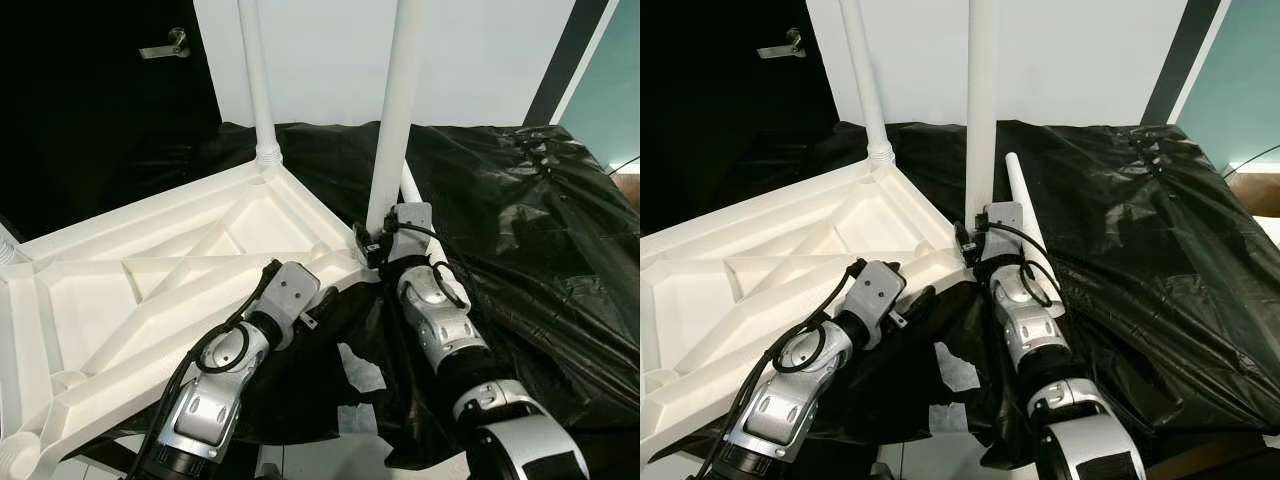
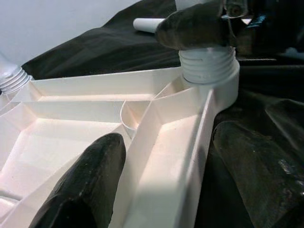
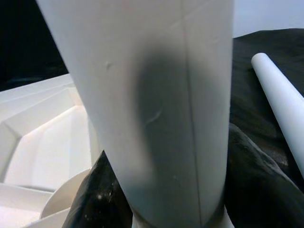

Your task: Building children table

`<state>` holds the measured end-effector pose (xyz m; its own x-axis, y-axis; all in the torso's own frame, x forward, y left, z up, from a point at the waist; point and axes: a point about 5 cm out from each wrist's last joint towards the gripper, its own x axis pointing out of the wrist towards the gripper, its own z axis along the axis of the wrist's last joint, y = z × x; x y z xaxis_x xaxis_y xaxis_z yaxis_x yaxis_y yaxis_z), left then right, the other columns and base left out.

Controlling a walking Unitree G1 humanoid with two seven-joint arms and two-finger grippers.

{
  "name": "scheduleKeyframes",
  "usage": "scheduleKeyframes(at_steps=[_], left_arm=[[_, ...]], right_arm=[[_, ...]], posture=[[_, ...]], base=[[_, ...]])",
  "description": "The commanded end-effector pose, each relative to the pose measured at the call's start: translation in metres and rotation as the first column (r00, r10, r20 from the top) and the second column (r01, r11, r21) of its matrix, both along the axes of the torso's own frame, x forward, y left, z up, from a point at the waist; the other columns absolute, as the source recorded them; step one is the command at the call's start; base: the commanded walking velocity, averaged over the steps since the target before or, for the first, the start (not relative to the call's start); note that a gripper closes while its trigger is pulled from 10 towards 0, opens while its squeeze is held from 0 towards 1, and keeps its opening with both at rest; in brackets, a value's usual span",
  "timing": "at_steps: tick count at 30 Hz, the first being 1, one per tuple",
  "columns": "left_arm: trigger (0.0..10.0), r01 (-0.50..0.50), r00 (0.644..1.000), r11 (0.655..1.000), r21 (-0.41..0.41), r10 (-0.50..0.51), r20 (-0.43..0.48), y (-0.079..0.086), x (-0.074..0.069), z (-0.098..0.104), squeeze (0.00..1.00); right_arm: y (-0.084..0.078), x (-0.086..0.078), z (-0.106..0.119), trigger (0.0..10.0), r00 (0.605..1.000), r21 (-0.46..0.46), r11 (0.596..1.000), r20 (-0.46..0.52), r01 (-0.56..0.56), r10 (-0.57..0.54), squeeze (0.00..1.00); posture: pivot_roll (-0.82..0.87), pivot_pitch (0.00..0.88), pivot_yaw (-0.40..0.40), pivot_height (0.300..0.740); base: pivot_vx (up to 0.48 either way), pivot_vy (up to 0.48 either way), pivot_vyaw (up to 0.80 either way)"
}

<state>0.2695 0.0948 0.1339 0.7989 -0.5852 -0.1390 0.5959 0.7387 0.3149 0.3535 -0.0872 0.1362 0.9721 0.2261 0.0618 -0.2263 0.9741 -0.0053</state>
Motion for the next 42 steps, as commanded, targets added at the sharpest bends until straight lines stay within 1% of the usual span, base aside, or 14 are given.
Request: scheduleKeyframes(at_steps=[1, 8, 9, 16, 18, 20, 21, 22, 30, 32, 36, 38, 41, 42], left_arm=[[10.0, -0.052, 0.999, 0.999, 0.001, 0.052, 0.015, 0.004, 0.001, 0.000, 0.00], [10.0, -0.048, 0.999, 0.998, -0.045, 0.048, 0.003, 0.005, 0.002, 0.005, 0.00], [10.0, -0.048, 0.999, 0.998, -0.049, 0.048, 0.002, 0.005, 0.001, 0.006, 0.00], [10.0, -0.023, 1.000, 0.998, -0.063, 0.023, -0.003, 0.006, -0.004, 0.009, 0.00], [10.0, 0.000, 1.000, 0.997, -0.073, 0.000, -0.005, 0.006, -0.009, 0.012, 0.00], [10.0, 0.000, 1.000, 0.997, -0.073, 0.000, -0.005, 0.006, -0.009, 0.012, 0.00], [10.0, 0.010, 1.000, 0.997, -0.079, -0.011, -0.008, 0.006, -0.011, 0.013, 0.00], [10.0, 0.018, 1.000, 0.996, -0.082, -0.019, -0.009, 0.005, -0.012, 0.014, 0.00], [10.0, -0.002, 0.999, 0.997, -0.071, 0.000, -0.032, 0.009, -0.011, 0.007, 0.00], [10.0, -0.016, 0.999, 0.998, -0.063, 0.013, -0.045, 0.012, -0.011, 0.005, 0.00], [10.0, -0.020, 0.998, 0.998, -0.059, 0.017, -0.053, 0.016, -0.012, 0.004, 0.00], [10.0, -0.017, 0.997, 0.998, -0.063, 0.012, -0.074, 0.021, -0.014, 0.004, 0.00], [10.0, -0.014, 0.996, 0.997, -0.071, 0.008, -0.088, 0.025, -0.016, 0.004, 0.00], [10.0, -0.014, 0.995, 0.997, -0.074, 0.006, -0.098, 0.027, -0.017, 0.004, 0.00]], right_arm=[[-0.006, -0.003, -0.012, 10.0, 0.998, 0.008, 1.000, -0.053, 0.020, -0.020, 0.00], [-0.012, -0.003, -0.005, 10.0, 0.999, 0.025, 0.999, -0.023, 0.037, -0.037, 0.00], [-0.013, -0.003, -0.003, 10.0, 0.999, 0.024, 0.999, -0.011, 0.032, -0.032, 1.00], [-0.026, -0.004, 0.005, 10.0, 0.998, 0.031, 0.997, 0.030, -0.065, 0.064, 1.00], [-0.037, -0.005, 0.010, 10.0, 0.981, 0.031, 0.982, 0.045, -0.189, 0.187, 1.00], [-0.037, -0.005, 0.010, 10.0, 0.981, 0.031, 0.982, 0.045, -0.189, 0.187, 1.00], [-0.040, -0.004, 0.012, 10.0, 0.966, 0.016, 0.966, 0.050, -0.256, 0.255, 1.00], [-0.042, -0.002, 0.015, 10.0, 0.946, 0.001, 0.948, 0.049, -0.320, 0.319, 0.00], [-0.041, 0.007, 0.023, 10.0, 0.883, -0.063, 0.883, 0.035, -0.466, 0.468, 0.00], [-0.037, 0.010, 0.025, 10.0, 0.856, -0.098, 0.854, 0.026, -0.511, 0.516, 0.00], [-0.032, 0.012, 0.025, 10.0, 0.834, -0.115, 0.830, 0.018, -0.546, 0.552, 0.00], [-0.026, 0.013, 0.023, 10.0, 0.805, -0.143, 0.796, -0.009, -0.589, 0.594, 0.00], [-0.022, 0.015, 0.022, 10.0, 0.789, -0.156, 0.777, -0.027, -0.609, 0.613, 0.00], [-0.021, 0.016, 0.022, 8.1, 0.785, -0.158, 0.772, -0.034, -0.615, 0.618, 0.00]], posture=[[0.12, 0.000, 0.015, 0.740], [0.11, 0.000, 0.016, 0.740], [0.11, 0.000, 0.016, 0.740], [0.12, 0.000, 0.010, 0.740], [0.12, 0.011, 0.009, 0.740], [0.12, 0.011, 0.009, 0.740], [0.12, 0.015, 0.007, 0.740], [0.12, 0.018, 0.007, 0.740], [0.12, 0.026, 0.007, 0.740], [0.13, 0.029, 0.007, 0.740], [0.13, 0.033, 0.013, 0.740], [0.13, 0.035, 0.026, 0.740], [0.13, 0.038, 0.031, 0.740], [0.13, 0.039, 0.033, 0.740]], base=[[0.000, 0.000, 0.00], [0.000, 0.000, 0.00], [0.000, 0.000, 0.00], [0.000, 0.000, 0.00], [0.000, 0.000, 0.00], [0.000, 0.000, 0.00], [0.000, 0.000, 0.00], [0.000, 0.000, 0.00], [0.000, 0.000, 0.00], [0.000, 0.000, 0.00], [0.000, 0.000, 0.00], [0.000, 0.000, 0.00], [0.000, 0.000, 0.00], [0.000, 0.000, 0.00]])
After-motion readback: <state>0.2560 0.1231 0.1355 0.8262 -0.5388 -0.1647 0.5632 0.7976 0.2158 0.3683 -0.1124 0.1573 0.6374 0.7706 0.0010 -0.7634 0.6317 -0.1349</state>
